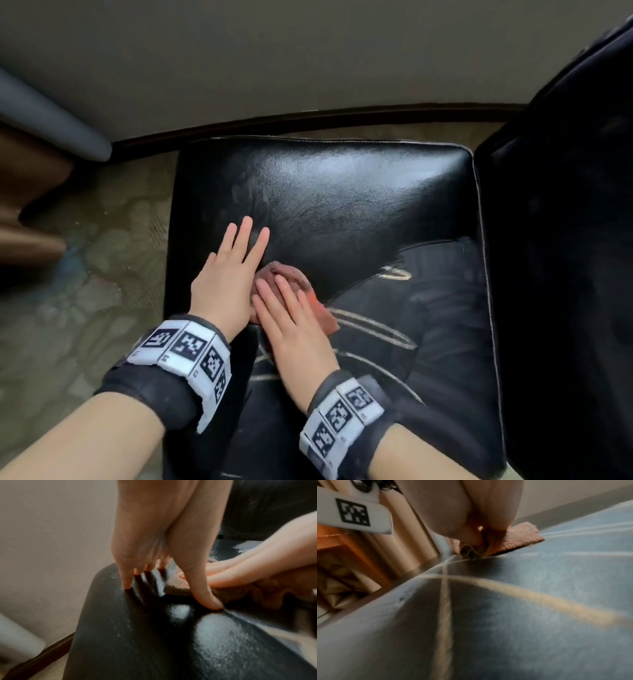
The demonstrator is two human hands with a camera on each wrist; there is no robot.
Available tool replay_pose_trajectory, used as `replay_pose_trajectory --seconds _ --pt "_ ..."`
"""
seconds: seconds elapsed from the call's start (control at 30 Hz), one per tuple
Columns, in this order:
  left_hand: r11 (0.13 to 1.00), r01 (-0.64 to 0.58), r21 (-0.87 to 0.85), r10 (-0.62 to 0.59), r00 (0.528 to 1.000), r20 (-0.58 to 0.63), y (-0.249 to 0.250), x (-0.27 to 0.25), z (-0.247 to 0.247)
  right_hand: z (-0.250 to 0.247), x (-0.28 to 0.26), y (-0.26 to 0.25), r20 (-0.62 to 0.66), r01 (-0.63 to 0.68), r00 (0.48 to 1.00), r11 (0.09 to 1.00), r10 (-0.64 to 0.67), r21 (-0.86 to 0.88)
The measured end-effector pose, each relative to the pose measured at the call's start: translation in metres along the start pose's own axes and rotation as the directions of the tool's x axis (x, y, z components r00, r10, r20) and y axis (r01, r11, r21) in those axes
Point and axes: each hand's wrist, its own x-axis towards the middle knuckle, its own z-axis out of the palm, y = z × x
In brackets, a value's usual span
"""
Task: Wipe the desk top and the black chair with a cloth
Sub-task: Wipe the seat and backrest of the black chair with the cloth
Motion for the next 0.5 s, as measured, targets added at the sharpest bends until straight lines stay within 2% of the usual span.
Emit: replay_pose_trajectory --seconds 0.07,0.13,0.17,0.23,0.27,0.33,0.4,0.5 --pt "1.0 -0.004 0.01 0.004 1.0 0.03 -0.001 0.0 -0.004 -0.006 0.0 0.012 -0.01 0.086 0.996 0.996 -0.086 -0.001" --pt "1.0 -0.007 0.021 0.005 0.995 0.096 -0.002 0.001 -0.009 -0.015 0.002 0.041 -0.07 0.099 0.992 0.995 -0.101 -0.033" --pt "1.0 -0.01 0.027 0.006 0.993 0.12 -0.003 0.002 -0.01 -0.018 0.003 0.059 -0.121 0.051 0.991 0.998 -0.056 -0.048" --pt "0.999 -0.006 0.034 0.002 0.991 0.132 -0.003 0.001 -0.012 -0.031 0.004 0.087 -0.152 -0.149 0.979 0.986 0.136 -0.075" --pt "0.999 -0.004 0.035 0.0 0.991 0.132 -0.002 0.0 -0.012 -0.036 0.005 0.092 -0.153 -0.238 0.962 0.97 0.227 -0.054" --pt "0.999 0.002 0.035 -0.006 0.992 0.127 0.0 -0.001 -0.013 -0.034 0.008 0.082 -0.163 -0.319 0.936 0.947 0.311 -0.027" --pt "0.999 0.007 0.036 -0.011 0.994 0.11 0.001 -0.002 -0.012 -0.021 0.009 0.058 -0.189 -0.282 0.944 0.959 0.271 -0.038" --pt "0.999 0.013 0.049 -0.017 0.996 0.093 0.002 -0.003 -0.011 -0.005 -0.004 0.04 -0.132 0.0 0.991 0.997 -0.01 -0.074"
